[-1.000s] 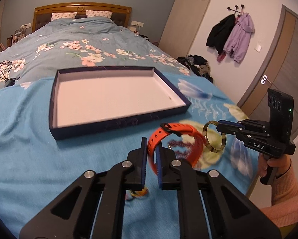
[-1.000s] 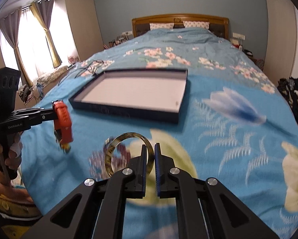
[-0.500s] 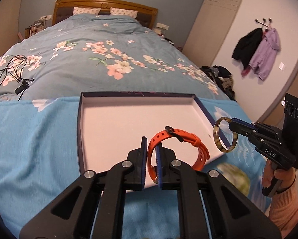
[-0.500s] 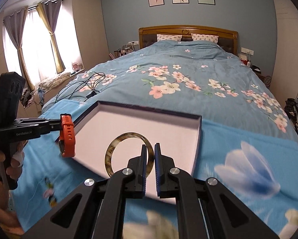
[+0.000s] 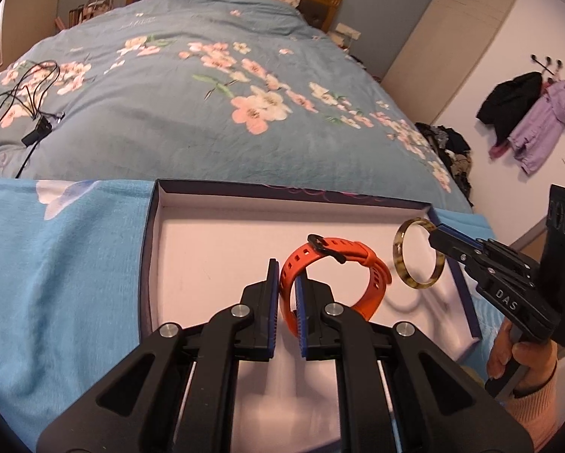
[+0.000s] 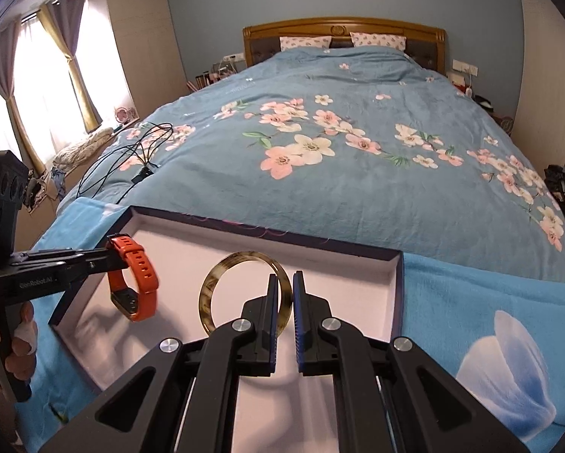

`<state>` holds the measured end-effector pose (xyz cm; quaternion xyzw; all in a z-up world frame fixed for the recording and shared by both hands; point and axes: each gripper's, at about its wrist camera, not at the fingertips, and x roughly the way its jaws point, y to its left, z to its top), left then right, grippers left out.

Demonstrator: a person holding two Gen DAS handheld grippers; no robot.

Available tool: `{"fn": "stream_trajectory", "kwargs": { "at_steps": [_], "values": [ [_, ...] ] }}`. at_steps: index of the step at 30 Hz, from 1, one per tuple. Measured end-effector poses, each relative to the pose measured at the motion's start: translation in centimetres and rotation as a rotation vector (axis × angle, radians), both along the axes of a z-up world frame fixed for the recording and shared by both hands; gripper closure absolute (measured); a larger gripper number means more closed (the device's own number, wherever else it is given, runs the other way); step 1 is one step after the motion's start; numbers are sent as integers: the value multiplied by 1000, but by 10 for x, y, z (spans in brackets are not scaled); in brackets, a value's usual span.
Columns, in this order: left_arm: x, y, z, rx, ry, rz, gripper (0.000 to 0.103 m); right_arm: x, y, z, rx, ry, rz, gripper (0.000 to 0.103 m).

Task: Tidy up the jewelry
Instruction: 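Carry the bangle with the right tool into the box while the left tool places the watch band, then grasp the clear crystal bracelet with the right tool while the left tool grasps the pink ring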

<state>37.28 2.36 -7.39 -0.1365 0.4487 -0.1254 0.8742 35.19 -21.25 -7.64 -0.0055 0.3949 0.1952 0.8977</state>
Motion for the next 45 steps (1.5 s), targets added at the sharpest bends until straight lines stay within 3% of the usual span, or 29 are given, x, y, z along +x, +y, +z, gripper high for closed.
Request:
{"fn": "stream_trajectory", "kwargs": {
  "at_steps": [15, 17, 19, 20, 24, 26, 30, 38, 45],
  "values": [
    [44, 0, -32, 13, 94, 60, 90, 36, 7, -18, -37, 107, -61, 96],
    [44, 1, -31, 15, 92, 67, 81, 37, 7, -17, -36, 102, -71, 84],
    [41, 2, -29, 4, 84, 62, 72, 34, 5, -13, -35, 78, -81, 81],
    [38, 2, -28, 4, 75, 60, 72, 33, 5, -12, -34, 69, -82, 77],
    [16, 4, -10, 26, -22, 38, 66, 10, 0, 0, -11, 13, -46, 71],
    [0, 3, 2, 44, -84, 16, 60, -11, -3, 9, -7, -30, -13, 62],
    [-47, 3, 26, 85, -197, -42, 56, -58, -10, 23, 13, -90, 76, 60],
    [-133, 10, 26, 119, -247, -105, 54, -137, -32, 15, 11, -76, 151, 62],
    [-190, 18, 5, 78, -219, -125, 53, -196, -32, -6, 38, -22, 233, 66]
  ]
}}
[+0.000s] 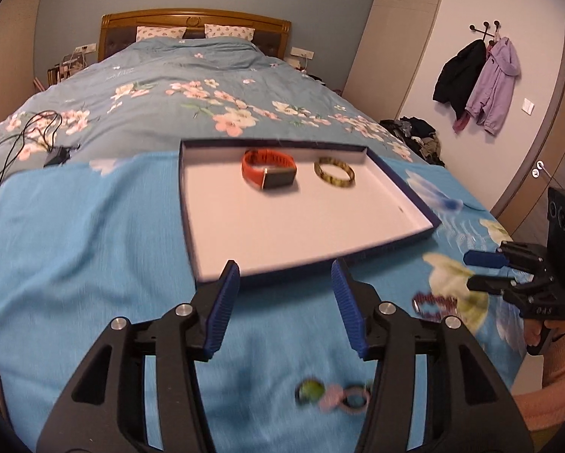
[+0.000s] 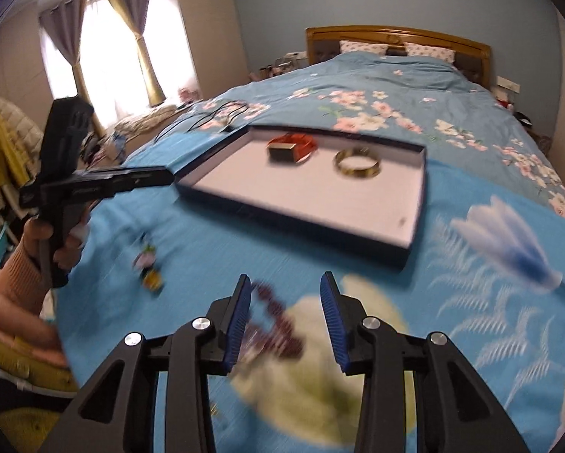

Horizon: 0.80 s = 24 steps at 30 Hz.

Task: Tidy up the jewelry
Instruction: 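Grasp the clear crystal bracelet with the right tool while the left tool grasps the pink ring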

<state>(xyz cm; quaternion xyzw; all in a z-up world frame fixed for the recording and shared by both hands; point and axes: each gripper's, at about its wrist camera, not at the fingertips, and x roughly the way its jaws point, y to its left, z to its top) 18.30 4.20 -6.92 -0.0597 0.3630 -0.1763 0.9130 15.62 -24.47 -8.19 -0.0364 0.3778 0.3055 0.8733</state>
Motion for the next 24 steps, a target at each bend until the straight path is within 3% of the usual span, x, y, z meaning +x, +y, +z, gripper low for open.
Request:
{"fn": "stream_trajectory", "kwargs": {
  "at_steps": [4, 13, 18, 20, 24],
  "values": [
    [-24, 5, -8, -40, 24, -13, 53, -19, 11, -11, -41, 6, 33, 66],
    [-67, -19, -20, -2, 55, -130, 52, -32, 32, -19, -106, -31, 64, 66],
    [-72, -25, -25, 9, 82, -155, 53, -33, 35, -21, -134, -39, 50, 79],
    [-71, -27, -26, 19, 86, -155, 53, -33, 36, -22, -152, -44, 42, 92],
    [-71, -30, -29, 30, 101, -162, 54, -36, 37, -23, -175, -59, 31, 95]
  ]
}}
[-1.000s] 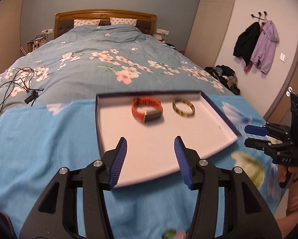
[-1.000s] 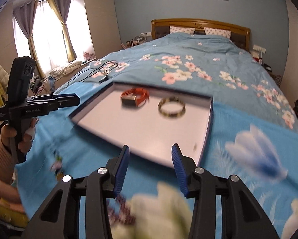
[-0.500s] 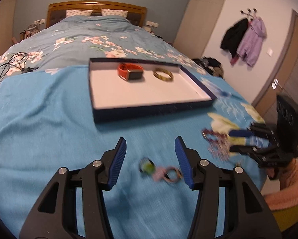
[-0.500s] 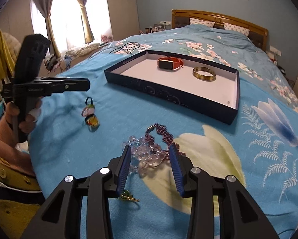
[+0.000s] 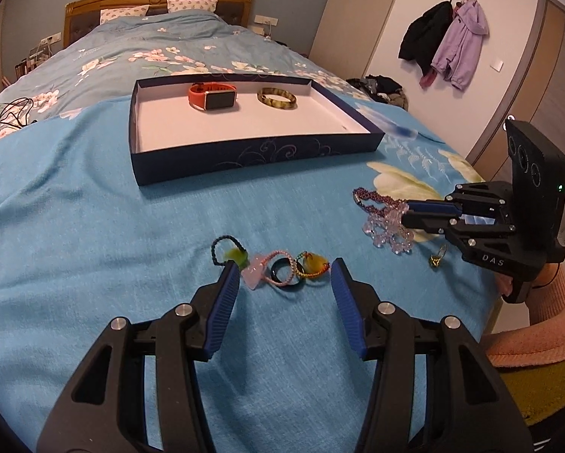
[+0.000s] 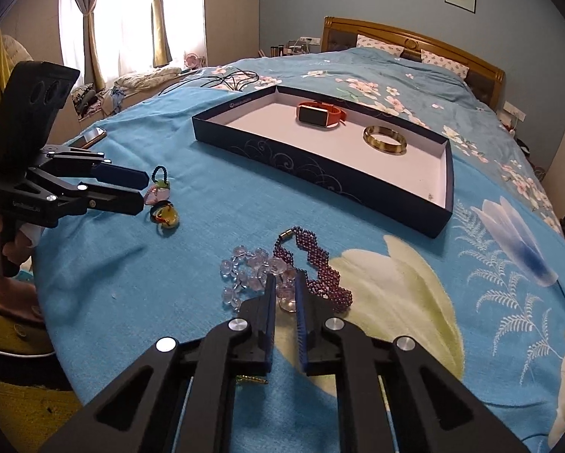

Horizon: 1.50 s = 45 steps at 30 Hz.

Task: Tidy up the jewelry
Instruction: 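Grasp the clear crystal bracelet with the right tool while the left tool grasps the pink ring, then carry the crystal bracelet with the right tool over the box while the left tool carries the pink ring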

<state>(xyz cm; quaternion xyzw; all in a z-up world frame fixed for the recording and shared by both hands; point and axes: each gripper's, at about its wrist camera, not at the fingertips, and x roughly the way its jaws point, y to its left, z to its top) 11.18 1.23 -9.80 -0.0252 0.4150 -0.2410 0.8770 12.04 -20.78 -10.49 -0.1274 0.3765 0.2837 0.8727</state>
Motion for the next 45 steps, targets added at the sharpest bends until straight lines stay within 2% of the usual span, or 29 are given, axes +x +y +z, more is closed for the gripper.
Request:
{"fn": "stream_trajectory", "kwargs": {
  "at_steps": [5, 10, 14, 16, 20, 23, 27, 36, 45],
  "values": [
    [2, -1, -3, -2, 16, -4, 66, -2, -6, 10, 67, -6, -1, 95],
    [3, -4, -5, 20, 20, 1, 71, -4, -9, 24, 136, -22, -3, 95],
    [6, -4, -6, 31, 21, 18, 80, -5, -8, 31, 161, -32, -5, 95],
    [8, -3, -6, 36, 22, 34, 81, -6, -7, 33, 166, -38, -2, 95],
    [10, 1, -5, 14, 21, 43, 94, -7, -7, 35, 178, -44, -3, 95],
    [10, 1, -3, 10, 6, 41, 98, -5, -6, 36, 188, -43, -3, 95],
    [9, 2, 0, 2, -6, 50, 99, -6, -5, 37, 202, -44, -5, 95],
    [6, 13, 19, -81, -37, 48, 99, -3, -7, 48, 244, -63, -15, 95],
    [5, 14, 45, -98, -109, 34, 99, 8, -9, 61, 272, -90, -31, 95]
  ]
}}
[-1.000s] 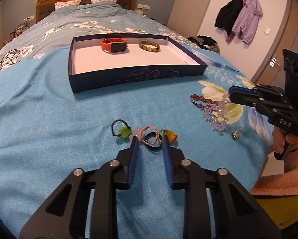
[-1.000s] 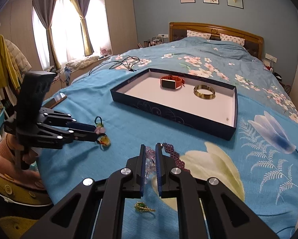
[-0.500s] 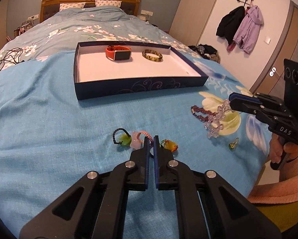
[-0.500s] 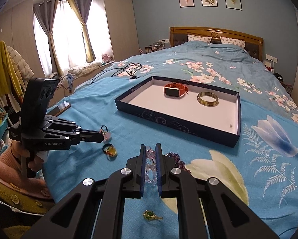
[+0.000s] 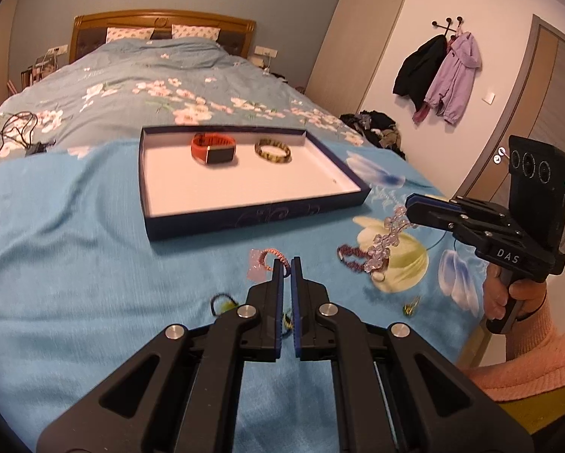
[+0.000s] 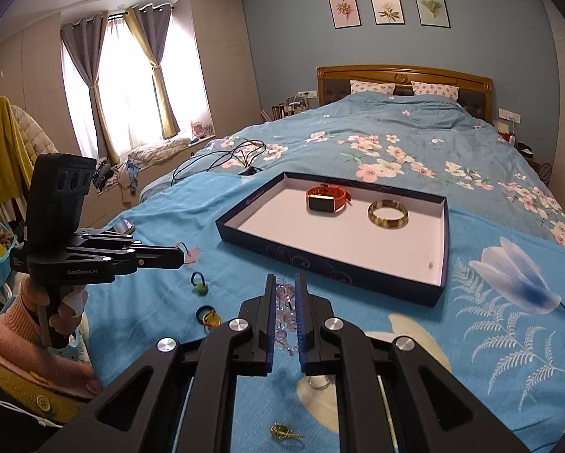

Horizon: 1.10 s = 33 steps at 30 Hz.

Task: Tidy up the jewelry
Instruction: 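Carry the crystal bracelet with the right tool over the box while the left tool carries the pink ring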

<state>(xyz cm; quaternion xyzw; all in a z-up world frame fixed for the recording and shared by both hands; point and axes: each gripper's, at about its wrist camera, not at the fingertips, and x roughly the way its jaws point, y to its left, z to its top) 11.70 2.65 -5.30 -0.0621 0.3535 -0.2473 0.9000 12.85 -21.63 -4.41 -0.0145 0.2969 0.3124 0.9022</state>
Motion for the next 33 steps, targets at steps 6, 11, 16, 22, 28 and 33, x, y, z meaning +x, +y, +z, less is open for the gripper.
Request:
{"fn": "stream_trajectory", "kwargs": {
  "at_steps": [6, 11, 16, 22, 28, 33],
  "values": [
    [6, -2, 14, 2, -37, -2, 99, 10, -5, 9, 14, -18, -27, 95],
    [14, -2, 19, 6, -49, 7, 99, 19, -9, 15, 24, -36, -47, 95],
    [23, 0, 21, 4, -49, 20, 99, 28, -12, 21, 28, -50, -63, 95],
    [31, -2, 24, 4, -59, 30, 99, 42, -14, 26, 34, -59, -79, 95],
    [40, -6, 26, 18, -63, 31, 99, 53, -13, 28, 38, -69, -94, 95],
    [47, -8, 29, 22, -71, 33, 99, 63, -12, 29, 44, -69, -103, 95]
  ]
}}
